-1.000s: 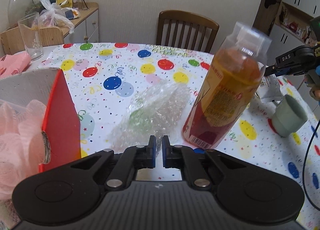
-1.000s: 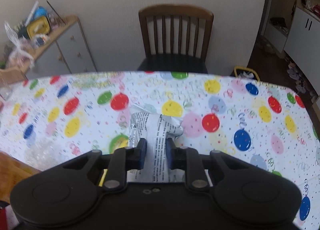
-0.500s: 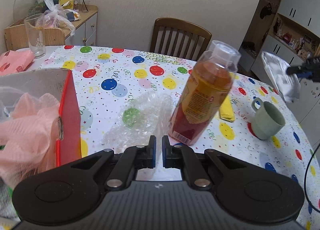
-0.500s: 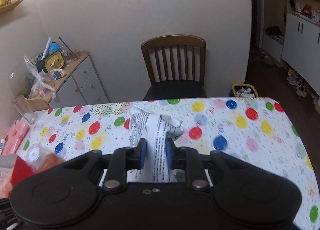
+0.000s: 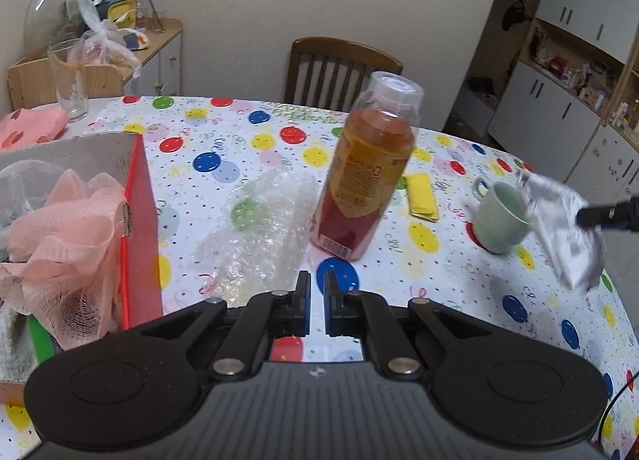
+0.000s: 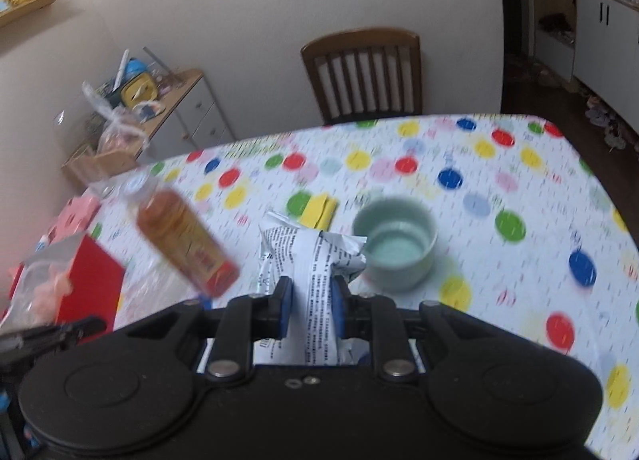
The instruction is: Organize soft objects
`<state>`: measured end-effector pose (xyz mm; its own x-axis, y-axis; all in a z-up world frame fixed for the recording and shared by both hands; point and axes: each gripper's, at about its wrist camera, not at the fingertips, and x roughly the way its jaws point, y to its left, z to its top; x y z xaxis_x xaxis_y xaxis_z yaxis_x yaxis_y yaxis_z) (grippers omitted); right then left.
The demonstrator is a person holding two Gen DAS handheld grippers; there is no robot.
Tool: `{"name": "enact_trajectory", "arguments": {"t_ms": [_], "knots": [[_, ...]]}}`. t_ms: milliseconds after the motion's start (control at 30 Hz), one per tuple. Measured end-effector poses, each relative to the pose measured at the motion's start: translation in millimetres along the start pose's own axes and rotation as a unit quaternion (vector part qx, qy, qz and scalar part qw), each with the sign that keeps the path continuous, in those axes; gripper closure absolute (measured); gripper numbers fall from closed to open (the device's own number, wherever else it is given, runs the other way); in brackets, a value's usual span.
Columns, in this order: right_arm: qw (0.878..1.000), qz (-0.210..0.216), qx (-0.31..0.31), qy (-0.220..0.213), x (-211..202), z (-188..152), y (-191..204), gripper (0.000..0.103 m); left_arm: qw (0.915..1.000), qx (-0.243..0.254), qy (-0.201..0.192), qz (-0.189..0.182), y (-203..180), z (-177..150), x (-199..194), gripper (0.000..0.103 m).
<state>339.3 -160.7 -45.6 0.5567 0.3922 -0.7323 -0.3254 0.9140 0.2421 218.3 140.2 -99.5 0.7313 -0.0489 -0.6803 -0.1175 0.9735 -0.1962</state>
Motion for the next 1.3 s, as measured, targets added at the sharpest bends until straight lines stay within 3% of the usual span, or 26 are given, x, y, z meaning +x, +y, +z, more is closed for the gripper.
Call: {"name": "enact_trajectory", "arguments": {"t_ms": [167, 267, 333, 400, 433, 533, 667, 900, 1067, 1133, 1200, 1300], "knots": [[1.0, 0.008, -0.008, 0.018, -10, -33, 10, 0.084, 0.9998, 0.013, 0.016, -0.006, -6, -3, 4, 0.097], [1.0, 0.011, -0.003, 0.026, -13, -46, 12, 0.084, 0.9995, 0.018, 0.024, -0.009, -9, -3, 8, 0.089], [0.999, 0.014, 0.002, 0.03, -15, -53, 12, 0.084, 0.9993, 0.022, 0.027, -0.014, -11, -3, 12, 0.069], [0.999, 0.014, 0.006, 0.031, -18, -61, 11, 0.084, 0.9992, 0.032, 0.022, -0.009, -15, -4, 13, 0.019], [0.999, 0.014, 0.008, 0.031, -19, -63, 11, 0.084, 0.9992, 0.037, 0.018, -0.005, -16, -4, 14, 0.017], [0.999, 0.015, 0.014, 0.035, -22, -70, 9, 0.084, 0.9986, 0.049, 0.02, -0.007, -18, -2, 22, 0.017], [0.999, 0.013, 0.017, 0.04, -24, -76, 7, 0.084, 0.9958, 0.081, 0.014, 0.04, -22, 3, 42, 0.017], [0.999, 0.0, 0.011, 0.053, -24, -77, 9, 0.084, 0.9937, 0.085, 0.006, 0.073, -12, 6, 78, 0.017], [0.999, -0.006, 0.004, 0.054, -25, -75, 13, 0.084, 0.9928, 0.075, 0.021, 0.091, -1, 3, 99, 0.018], [0.998, -0.007, 0.003, 0.054, -25, -74, 13, 0.084, 0.994, 0.057, 0.027, 0.089, 6, 3, 102, 0.034], [0.998, -0.007, 0.002, 0.056, -24, -74, 15, 0.084, 0.9943, 0.049, 0.034, 0.088, 11, 3, 105, 0.065], [0.998, -0.009, -0.001, 0.06, -22, -74, 17, 0.084, 0.9953, 0.037, 0.032, 0.083, 17, 3, 104, 0.076]]}}
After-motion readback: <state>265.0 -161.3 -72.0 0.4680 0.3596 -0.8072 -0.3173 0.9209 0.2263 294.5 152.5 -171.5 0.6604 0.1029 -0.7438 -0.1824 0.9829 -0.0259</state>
